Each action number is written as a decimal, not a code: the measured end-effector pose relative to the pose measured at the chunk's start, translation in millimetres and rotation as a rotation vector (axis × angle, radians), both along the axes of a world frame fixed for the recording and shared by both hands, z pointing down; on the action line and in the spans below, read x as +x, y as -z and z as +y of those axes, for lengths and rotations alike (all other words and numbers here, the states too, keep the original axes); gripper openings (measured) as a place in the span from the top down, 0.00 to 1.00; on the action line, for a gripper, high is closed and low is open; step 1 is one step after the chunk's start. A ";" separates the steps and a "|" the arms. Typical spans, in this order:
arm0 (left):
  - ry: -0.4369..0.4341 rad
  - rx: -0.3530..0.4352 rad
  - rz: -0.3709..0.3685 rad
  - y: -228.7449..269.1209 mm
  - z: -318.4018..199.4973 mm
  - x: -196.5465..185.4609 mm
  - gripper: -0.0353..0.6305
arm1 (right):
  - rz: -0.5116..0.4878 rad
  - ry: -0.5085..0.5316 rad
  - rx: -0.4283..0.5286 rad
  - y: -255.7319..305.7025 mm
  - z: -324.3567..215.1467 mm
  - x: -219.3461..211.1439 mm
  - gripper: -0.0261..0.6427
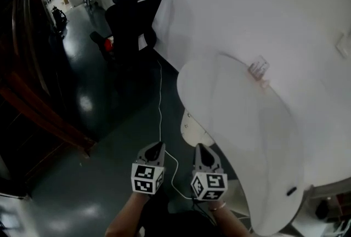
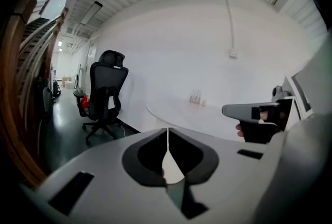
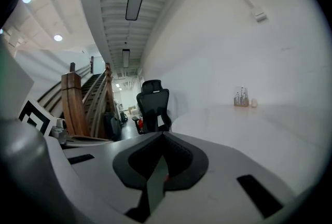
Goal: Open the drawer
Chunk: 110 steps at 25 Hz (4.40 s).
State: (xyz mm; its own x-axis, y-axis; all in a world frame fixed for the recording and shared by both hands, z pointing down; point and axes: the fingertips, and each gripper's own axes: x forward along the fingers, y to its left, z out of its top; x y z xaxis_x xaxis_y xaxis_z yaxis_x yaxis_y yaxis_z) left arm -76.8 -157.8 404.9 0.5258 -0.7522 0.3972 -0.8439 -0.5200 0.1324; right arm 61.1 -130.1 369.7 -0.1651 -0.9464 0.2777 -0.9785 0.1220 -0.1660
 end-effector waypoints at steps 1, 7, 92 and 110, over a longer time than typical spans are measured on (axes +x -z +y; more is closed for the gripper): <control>-0.015 -0.004 -0.004 -3.5 -10.4 -4.1 0.94 | -0.001 -0.013 -0.006 -2.6 -7.4 -4.7 0.96; -0.078 -0.056 -0.016 -32.6 -58.1 -12.3 0.90 | 0.002 -0.063 -0.048 -23.7 -39.0 -19.3 0.96; -0.416 -0.366 -0.271 -484.5 -203.8 142.5 0.80 | 0.169 -0.005 -0.570 -419.1 -101.3 60.2 0.96; -0.303 -0.417 -0.303 -488.2 -170.6 54.0 0.80 | 0.169 0.056 -0.618 -410.3 -60.8 13.2 0.96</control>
State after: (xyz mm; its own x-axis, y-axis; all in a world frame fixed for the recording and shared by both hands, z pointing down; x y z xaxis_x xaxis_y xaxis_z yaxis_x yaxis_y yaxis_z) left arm -22.8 -328.3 893.1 0.5100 -0.3348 0.7924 -0.6981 -0.6993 0.1539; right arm 74.3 -190.9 780.0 -0.1161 -0.5949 0.7953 -0.9923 0.1047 -0.0665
